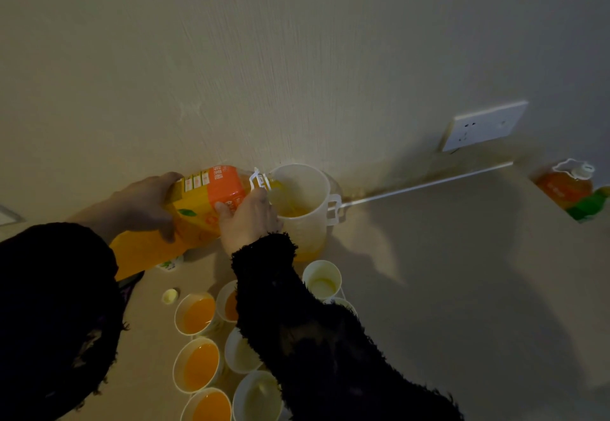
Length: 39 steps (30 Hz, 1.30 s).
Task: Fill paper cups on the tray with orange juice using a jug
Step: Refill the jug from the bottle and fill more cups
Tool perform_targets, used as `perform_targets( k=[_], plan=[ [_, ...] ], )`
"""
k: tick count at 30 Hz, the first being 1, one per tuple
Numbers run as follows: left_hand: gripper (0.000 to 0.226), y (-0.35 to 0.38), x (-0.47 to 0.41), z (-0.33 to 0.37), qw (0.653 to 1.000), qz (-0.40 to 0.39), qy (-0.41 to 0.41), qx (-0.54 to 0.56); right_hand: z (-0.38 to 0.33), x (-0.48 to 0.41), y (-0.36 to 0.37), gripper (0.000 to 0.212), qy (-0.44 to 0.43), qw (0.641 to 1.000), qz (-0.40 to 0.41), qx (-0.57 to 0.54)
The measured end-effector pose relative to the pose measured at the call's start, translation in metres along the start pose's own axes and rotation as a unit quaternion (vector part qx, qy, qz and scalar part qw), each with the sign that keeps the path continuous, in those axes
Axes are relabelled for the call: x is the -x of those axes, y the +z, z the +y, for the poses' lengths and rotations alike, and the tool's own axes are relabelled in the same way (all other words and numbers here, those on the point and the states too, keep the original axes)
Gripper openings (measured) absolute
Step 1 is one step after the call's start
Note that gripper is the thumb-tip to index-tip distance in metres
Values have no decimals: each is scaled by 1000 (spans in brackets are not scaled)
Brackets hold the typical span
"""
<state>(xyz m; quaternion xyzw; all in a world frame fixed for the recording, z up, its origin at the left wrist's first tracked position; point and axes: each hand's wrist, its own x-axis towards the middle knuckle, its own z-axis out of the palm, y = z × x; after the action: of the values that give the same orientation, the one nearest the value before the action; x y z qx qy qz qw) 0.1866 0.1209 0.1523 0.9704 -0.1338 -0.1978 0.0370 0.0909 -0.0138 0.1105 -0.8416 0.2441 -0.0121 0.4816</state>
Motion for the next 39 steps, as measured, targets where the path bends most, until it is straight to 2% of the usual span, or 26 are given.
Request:
perform_targets(
  k=[39],
  plan=[
    [123,-1,1,2,1000,-3,-7,13,0,2,-4,57,1,1000,-8,-18]
  ],
)
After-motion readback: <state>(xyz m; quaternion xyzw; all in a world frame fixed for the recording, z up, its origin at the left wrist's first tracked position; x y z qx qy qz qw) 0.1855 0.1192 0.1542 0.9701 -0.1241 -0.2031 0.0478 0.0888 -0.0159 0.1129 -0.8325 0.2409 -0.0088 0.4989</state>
